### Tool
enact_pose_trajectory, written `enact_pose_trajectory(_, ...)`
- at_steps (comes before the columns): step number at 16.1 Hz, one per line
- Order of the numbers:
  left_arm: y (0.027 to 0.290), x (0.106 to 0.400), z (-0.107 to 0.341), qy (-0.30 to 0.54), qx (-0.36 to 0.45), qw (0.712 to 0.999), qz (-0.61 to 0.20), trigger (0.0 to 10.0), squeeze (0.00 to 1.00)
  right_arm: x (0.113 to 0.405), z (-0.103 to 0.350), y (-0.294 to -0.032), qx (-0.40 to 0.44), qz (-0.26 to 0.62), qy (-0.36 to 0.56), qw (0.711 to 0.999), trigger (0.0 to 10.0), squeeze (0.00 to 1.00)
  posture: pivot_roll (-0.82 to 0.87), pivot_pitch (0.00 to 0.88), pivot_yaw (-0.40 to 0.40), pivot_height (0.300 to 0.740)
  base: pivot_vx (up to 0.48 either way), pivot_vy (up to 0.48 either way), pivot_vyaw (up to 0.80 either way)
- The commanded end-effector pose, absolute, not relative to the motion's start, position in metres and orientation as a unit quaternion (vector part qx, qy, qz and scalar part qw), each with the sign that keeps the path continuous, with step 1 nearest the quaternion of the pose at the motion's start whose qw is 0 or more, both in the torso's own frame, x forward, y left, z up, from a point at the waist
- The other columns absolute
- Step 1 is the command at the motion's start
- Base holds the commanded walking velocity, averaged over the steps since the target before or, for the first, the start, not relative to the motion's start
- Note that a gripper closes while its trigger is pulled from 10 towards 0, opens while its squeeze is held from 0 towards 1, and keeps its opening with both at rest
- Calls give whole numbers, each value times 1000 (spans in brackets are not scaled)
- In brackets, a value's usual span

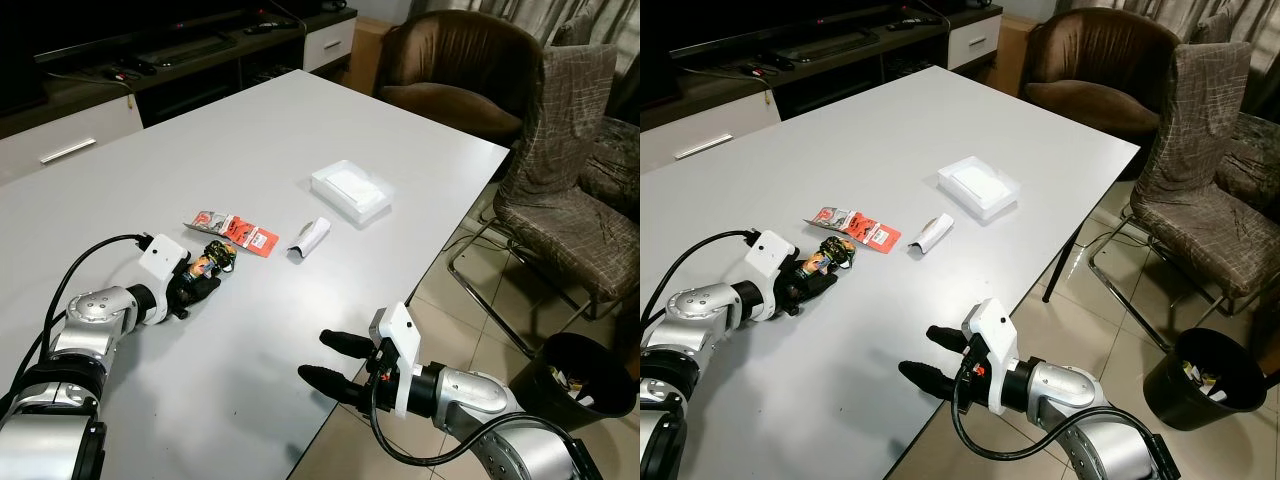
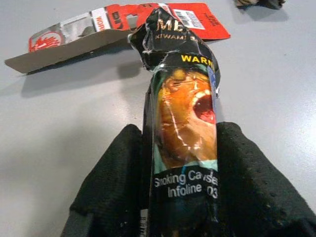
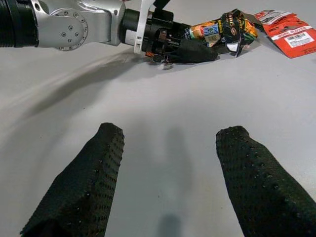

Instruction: Picking trash to rubbish bin

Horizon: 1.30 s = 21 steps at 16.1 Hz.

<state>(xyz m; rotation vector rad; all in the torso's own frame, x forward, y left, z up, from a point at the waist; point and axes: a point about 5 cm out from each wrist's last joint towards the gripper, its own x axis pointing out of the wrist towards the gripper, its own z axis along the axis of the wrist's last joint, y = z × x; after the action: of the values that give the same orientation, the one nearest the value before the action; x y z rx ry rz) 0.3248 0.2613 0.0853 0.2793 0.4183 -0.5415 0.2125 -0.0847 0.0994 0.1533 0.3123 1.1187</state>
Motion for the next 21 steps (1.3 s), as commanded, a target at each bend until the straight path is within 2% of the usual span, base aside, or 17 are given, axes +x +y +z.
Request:
enact_pose_trajectory(1,258,319,75,223,120,927,-276,0,0,214,103,-85,70,529,143,833,10000,0,-40,0,-63,740,0,0,0)
enact_pose_trajectory(3,259,321,78,213,113,931,-274,0,0,217,103,-86,61,520,138,841,10000,0,-40,0,-64,740,0,0,0)
enact_pose_trajectory(5,263,321,88,183,103,941,-266,0,0,233,104,-92,37,455,112,883,10000,0,-47,0,-49,740,0,0,0)
enact_pose_trajectory(7,269,315,96,145,69,955,-251,0,0,242,107,-97,30,404,89,910,10000,0,-47,0,-44,740,0,0,0)
enact_pose_trajectory(9,269,286,90,121,31,962,-244,0,0,248,105,-102,9,352,76,933,10000,0,-40,0,-43,740,0,0,0)
enact_pose_trajectory(10,260,263,93,88,-4,968,-234,0,0,251,99,-106,-1,316,80,945,10000,0,-35,0,-47,740,0,0,0)
enact_pose_trajectory(14,227,225,114,28,-90,966,-241,0,0,259,96,-111,0,260,70,963,10000,0,-9,0,-74,740,0,0,0)
enact_pose_trajectory(16,226,221,114,26,-64,975,-211,0,0,260,95,-112,-5,251,65,966,10000,0,-9,0,-74,740,0,0,0)
enact_pose_trajectory(17,224,221,118,28,-33,984,-173,3059,0,262,95,-112,-10,246,60,967,10000,0,-5,0,-80,740,0,0,0)
enact_pose_trajectory(18,216,226,124,32,-14,988,-149,10000,0,265,97,-113,-4,235,56,970,10000,0,-3,0,-77,740,0,0,0)
enact_pose_trajectory(20,204,237,131,30,8,991,-127,10000,0,268,99,-115,-11,222,46,974,10000,0,-1,0,-76,740,0,0,0)
enact_pose_trajectory(21,203,247,135,19,25,996,-86,10000,0,270,99,-116,-15,215,44,975,10000,0,-1,0,-75,740,0,0,0)
